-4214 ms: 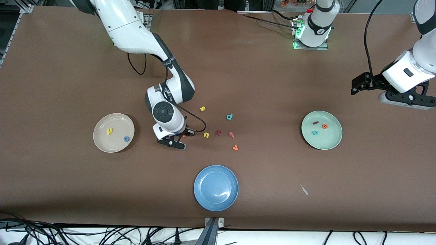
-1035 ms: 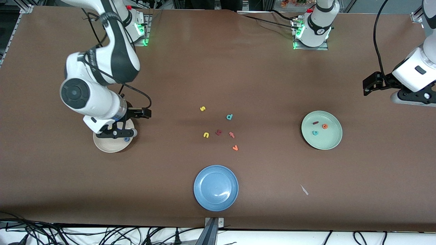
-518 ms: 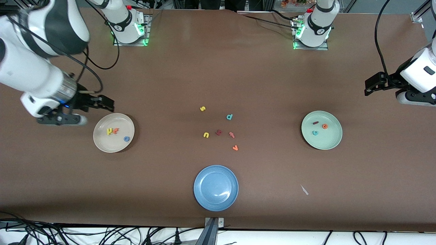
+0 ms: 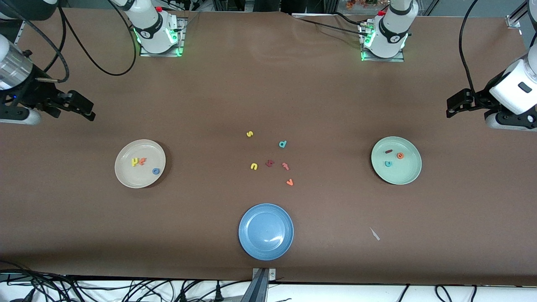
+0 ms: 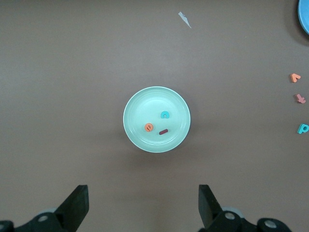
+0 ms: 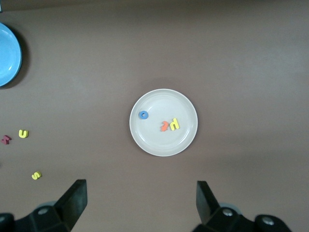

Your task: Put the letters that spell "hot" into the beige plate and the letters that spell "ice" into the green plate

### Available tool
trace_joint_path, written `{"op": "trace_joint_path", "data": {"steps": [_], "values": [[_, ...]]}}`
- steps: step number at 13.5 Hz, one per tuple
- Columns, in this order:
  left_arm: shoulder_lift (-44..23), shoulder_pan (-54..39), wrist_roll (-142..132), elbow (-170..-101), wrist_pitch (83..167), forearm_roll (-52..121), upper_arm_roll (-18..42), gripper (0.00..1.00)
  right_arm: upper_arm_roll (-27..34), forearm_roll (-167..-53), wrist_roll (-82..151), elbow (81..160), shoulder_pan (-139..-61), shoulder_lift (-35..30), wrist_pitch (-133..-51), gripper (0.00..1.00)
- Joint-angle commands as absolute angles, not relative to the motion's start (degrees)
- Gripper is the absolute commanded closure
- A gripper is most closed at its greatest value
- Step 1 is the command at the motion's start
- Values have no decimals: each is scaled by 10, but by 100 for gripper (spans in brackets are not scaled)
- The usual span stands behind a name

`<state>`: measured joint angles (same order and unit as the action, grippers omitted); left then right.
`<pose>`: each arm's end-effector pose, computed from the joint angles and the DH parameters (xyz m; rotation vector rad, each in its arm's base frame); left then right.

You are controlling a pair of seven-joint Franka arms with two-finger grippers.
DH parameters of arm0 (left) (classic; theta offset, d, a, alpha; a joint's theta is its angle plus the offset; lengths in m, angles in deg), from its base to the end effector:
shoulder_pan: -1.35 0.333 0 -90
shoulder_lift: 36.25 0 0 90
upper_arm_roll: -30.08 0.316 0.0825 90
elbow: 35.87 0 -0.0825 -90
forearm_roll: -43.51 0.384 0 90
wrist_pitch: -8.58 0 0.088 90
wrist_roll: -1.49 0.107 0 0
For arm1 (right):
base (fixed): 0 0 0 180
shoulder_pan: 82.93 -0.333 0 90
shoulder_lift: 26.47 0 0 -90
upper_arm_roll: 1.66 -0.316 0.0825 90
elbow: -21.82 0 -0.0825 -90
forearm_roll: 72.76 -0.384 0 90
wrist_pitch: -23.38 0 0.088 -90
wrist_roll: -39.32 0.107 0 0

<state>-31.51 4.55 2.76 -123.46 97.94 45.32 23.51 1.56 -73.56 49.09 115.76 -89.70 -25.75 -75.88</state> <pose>0.5769 -0.0278 0.5968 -3.1149 0.1267 0.0793 0.5710 0.0369 0.5994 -3.1121 0.1717 -0.1220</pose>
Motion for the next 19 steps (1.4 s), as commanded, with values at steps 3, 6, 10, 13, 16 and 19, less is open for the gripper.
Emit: {"op": "trace_joint_path", "data": {"steps": [3, 6, 10, 13, 16, 19], "values": [[-333, 54, -1, -1235, 973, 453, 208, 0, 4, -733, 488, 1172, -867, -302, -721, 0], [-353, 25, -2, -1259, 995, 451, 229, 0, 5, -728, 447, 1171, -862, -300, -712, 0], [-404, 1, 0, -1332, 1044, 419, 259, 0, 5, -730, 408, 1174, -862, -301, -716, 0], [-392, -12, 3, -1312, 1003, 421, 272, 0, 5, -727, 410, 1178, -863, -299, -715, 0], [-377, -14, 0, -1286, 975, 449, 269, 0, 7, -727, 410, 1174, -863, -284, -715, 0], [-376, -8, -2, -1286, 976, 448, 267, 0, 7, -724, 395, 1169, -862, -280, -712, 0]]}}
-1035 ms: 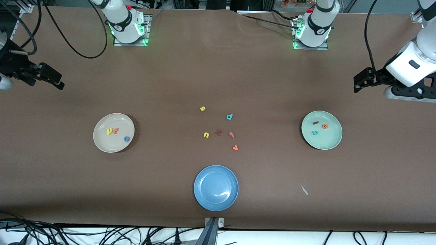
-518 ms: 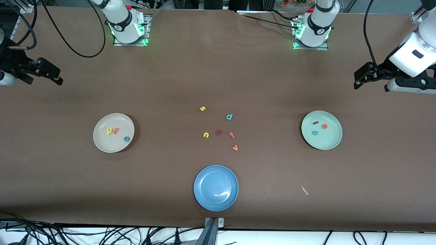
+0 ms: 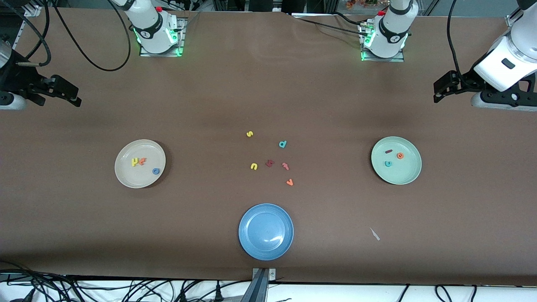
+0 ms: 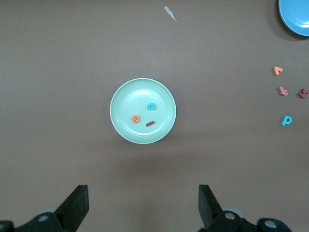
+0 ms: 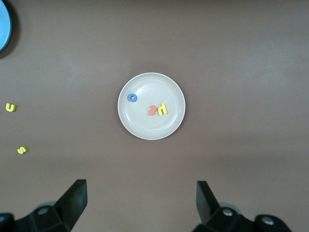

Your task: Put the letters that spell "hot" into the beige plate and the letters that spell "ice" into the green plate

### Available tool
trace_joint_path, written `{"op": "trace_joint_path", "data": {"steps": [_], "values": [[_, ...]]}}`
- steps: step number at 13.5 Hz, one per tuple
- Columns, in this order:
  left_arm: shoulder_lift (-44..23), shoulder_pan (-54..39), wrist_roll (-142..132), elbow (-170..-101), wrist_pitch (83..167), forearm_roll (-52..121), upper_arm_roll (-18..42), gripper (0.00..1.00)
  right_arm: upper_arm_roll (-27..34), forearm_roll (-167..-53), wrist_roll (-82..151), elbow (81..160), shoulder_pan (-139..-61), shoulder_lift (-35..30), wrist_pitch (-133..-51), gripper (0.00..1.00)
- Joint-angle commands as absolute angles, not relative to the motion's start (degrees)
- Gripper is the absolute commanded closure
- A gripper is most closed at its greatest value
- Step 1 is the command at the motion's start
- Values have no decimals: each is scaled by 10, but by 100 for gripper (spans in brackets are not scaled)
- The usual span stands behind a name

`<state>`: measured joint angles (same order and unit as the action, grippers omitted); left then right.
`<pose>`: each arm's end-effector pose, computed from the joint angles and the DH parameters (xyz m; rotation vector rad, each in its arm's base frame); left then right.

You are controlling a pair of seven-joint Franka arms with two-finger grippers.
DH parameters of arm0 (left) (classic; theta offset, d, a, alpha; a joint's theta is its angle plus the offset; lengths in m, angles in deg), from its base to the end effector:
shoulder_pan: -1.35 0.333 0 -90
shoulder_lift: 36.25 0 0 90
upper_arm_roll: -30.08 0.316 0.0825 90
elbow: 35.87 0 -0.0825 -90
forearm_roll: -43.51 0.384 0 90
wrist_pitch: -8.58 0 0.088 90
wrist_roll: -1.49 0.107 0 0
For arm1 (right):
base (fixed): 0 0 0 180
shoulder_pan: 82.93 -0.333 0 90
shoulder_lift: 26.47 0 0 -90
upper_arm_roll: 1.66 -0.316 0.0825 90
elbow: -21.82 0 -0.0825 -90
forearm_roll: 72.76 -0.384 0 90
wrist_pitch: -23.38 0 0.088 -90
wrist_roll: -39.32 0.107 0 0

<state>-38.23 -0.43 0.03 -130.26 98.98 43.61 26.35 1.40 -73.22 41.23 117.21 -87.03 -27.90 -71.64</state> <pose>0.5403 -0.0525 0.6079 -3.1330 0.1107 0.0546 0.5532 0.0105 0.6014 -3.1316 0.0248 -0.0285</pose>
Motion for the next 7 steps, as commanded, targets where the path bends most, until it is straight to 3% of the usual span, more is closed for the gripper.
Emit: {"op": "trace_joint_path", "data": {"steps": [1, 7], "values": [[-375, -6, -2, -1284, 976, 448, 267, 0, 7, -724, 390, 1169, -862, -280, -713, 0], [-375, 15, -3, -1278, 974, 446, 246, 0, 6, -724, 390, 1169, -864, -280, -712, 0]]}}
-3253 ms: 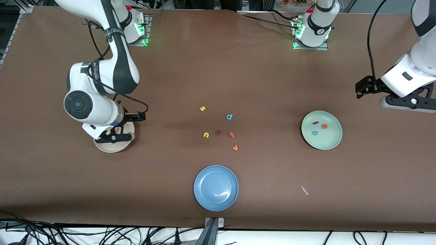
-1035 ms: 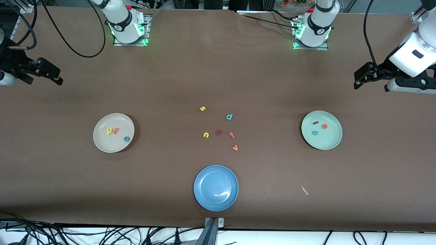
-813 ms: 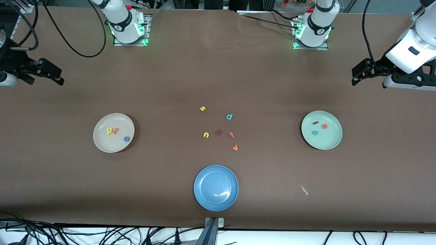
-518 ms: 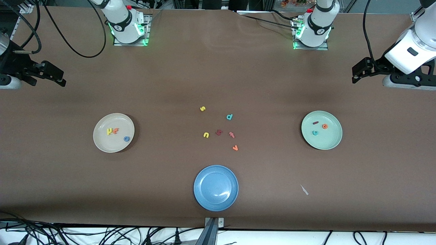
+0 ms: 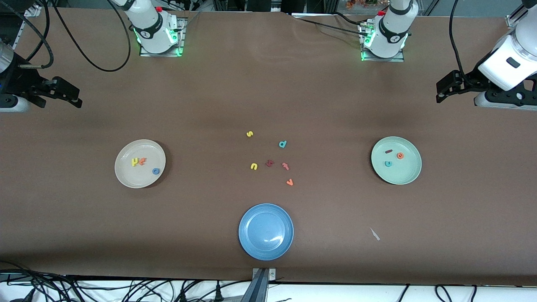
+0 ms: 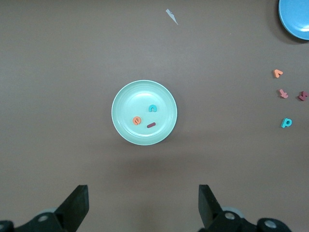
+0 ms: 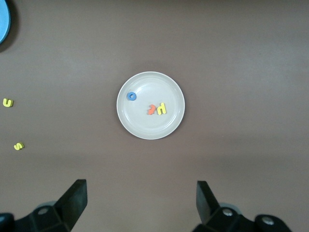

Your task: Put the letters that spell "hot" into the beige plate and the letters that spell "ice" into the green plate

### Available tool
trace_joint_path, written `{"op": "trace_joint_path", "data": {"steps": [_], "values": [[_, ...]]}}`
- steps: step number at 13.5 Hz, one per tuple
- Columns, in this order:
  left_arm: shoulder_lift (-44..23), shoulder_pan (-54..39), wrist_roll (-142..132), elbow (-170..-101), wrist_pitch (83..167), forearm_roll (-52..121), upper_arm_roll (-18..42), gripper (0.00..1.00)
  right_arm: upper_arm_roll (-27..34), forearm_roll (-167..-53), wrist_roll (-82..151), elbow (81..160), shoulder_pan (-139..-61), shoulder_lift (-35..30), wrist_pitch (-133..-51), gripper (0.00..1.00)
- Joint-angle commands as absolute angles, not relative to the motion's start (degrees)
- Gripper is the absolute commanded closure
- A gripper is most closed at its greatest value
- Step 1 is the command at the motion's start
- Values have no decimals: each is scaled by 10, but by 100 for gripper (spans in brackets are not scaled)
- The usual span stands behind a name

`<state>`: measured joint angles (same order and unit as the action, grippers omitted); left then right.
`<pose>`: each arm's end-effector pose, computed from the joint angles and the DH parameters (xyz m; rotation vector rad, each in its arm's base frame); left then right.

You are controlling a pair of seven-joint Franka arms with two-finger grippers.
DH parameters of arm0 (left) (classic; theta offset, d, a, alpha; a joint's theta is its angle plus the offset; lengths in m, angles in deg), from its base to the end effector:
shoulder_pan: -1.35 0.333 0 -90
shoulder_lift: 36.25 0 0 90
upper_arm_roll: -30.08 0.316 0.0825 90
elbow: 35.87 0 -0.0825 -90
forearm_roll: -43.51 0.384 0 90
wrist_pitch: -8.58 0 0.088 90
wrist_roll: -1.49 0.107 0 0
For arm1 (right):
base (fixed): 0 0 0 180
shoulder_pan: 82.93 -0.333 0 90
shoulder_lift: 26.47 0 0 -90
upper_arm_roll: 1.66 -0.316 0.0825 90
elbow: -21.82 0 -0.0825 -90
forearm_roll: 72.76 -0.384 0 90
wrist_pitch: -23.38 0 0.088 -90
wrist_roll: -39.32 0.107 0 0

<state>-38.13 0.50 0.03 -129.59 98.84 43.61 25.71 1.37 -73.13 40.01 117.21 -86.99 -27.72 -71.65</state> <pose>0.5413 -0.0499 0.6122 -3.1338 0.1028 0.0429 0.5541 0.0103 0.5997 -3.1337 -0.0085 -0.0241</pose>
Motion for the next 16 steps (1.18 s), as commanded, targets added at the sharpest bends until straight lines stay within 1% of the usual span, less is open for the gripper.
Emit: {"op": "trace_joint_path", "data": {"steps": [1, 16], "values": [[-375, 15, -3, -1278, 974, 446, 246, 0, 6, -724, 390, 1169, -864, -280, -712, 0], [-375, 14, -2, -1275, 962, 435, 248, 0, 5, -722, 390, 1166, -866, -280, -712, 0]]}}
